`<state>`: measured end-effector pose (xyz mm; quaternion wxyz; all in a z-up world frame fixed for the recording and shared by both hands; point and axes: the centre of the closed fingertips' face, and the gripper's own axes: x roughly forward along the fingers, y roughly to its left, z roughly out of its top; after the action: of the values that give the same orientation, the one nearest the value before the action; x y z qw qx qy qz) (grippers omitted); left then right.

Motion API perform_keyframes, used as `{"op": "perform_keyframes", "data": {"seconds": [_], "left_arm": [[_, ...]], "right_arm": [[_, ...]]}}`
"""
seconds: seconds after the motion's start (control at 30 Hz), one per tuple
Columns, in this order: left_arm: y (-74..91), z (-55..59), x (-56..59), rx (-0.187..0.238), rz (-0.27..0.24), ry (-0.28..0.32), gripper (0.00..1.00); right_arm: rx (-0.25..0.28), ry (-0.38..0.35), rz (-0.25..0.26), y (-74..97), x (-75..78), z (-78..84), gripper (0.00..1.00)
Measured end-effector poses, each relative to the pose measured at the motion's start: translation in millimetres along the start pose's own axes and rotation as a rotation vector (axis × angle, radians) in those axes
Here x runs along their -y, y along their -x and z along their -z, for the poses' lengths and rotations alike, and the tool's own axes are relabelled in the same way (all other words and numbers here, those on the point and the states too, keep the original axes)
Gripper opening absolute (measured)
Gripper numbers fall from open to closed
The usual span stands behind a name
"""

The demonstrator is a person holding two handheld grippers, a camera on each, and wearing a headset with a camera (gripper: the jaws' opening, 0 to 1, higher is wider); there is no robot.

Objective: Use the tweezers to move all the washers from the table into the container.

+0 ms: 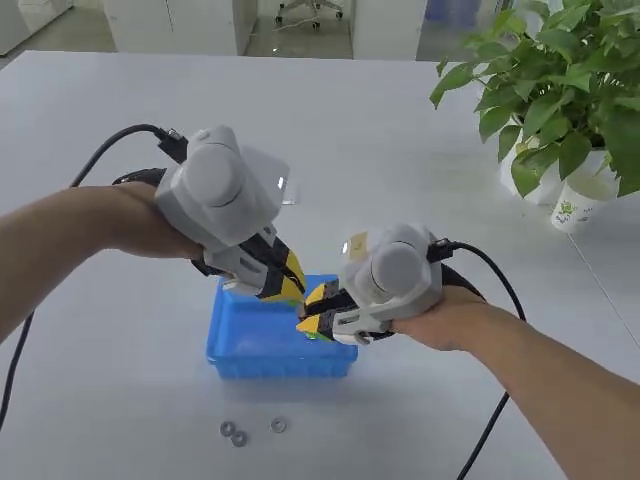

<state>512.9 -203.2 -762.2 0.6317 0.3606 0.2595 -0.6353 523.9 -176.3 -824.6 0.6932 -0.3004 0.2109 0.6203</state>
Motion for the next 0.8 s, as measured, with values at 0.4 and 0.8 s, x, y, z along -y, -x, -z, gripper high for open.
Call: {"op": "perform_keyframes", "data": {"seconds": [0.4,0.8], "left_arm": [[17.3,-8.0,16.9,-0.005,-0.002,0.014,0.07],[22.8,-6.9,39.4,-0.018,0.009,0.018,0.06]], "right_arm": [[0.026,0.014,0.014,10.0,-15.7,-17.3,0.11],[0.041,0.007,0.006,9.1,-38.9,-24.4,0.11]]}}
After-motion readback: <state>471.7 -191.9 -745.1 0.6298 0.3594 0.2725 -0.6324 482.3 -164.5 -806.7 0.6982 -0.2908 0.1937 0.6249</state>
